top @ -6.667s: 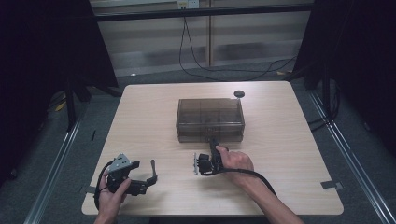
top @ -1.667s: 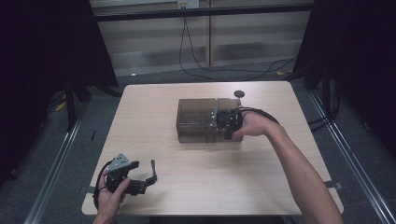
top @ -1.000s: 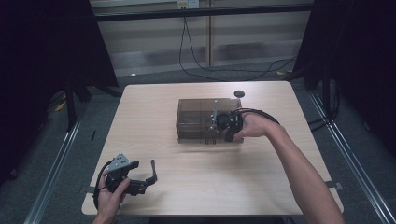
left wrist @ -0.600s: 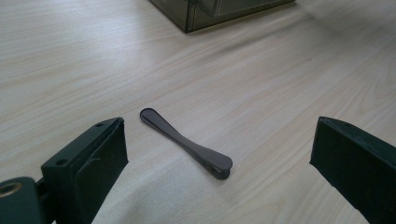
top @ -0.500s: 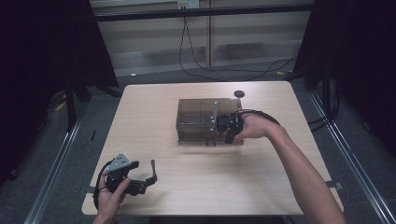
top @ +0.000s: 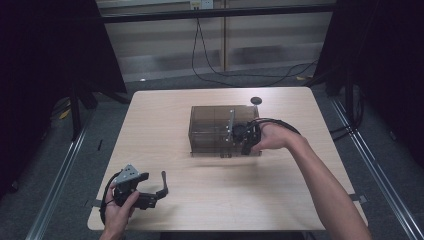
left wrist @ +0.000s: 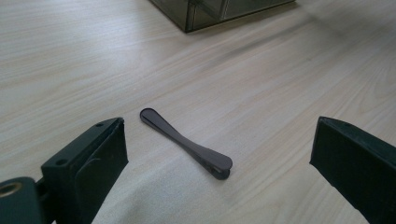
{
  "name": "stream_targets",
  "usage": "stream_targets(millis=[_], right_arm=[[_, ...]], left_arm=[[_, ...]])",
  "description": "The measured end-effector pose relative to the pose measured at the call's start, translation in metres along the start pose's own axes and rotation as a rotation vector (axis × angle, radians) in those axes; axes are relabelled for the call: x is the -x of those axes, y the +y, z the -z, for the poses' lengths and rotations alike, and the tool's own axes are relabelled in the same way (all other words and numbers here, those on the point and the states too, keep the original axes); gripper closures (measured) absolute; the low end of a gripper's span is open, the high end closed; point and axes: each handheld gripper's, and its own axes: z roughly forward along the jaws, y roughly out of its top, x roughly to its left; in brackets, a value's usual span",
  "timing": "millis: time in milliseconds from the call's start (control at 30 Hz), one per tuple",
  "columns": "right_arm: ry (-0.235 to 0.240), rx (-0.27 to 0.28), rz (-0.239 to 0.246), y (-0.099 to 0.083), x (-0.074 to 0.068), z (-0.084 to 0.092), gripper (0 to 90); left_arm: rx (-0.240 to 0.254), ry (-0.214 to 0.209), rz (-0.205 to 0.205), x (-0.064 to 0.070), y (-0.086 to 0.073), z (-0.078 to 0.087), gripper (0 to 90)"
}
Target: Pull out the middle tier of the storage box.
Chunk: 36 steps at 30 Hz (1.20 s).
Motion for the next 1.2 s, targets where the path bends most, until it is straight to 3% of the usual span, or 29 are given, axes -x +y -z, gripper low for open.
stream_targets(millis=[1200], right_arm=[[0.020, -0.016, 0.026, 0.0010, -0.0102, -0.0020, 89.2]], left_arm=[[-0.001, 0.001, 0.000, -0.0002, 0.0000, -0.0001, 3.8]])
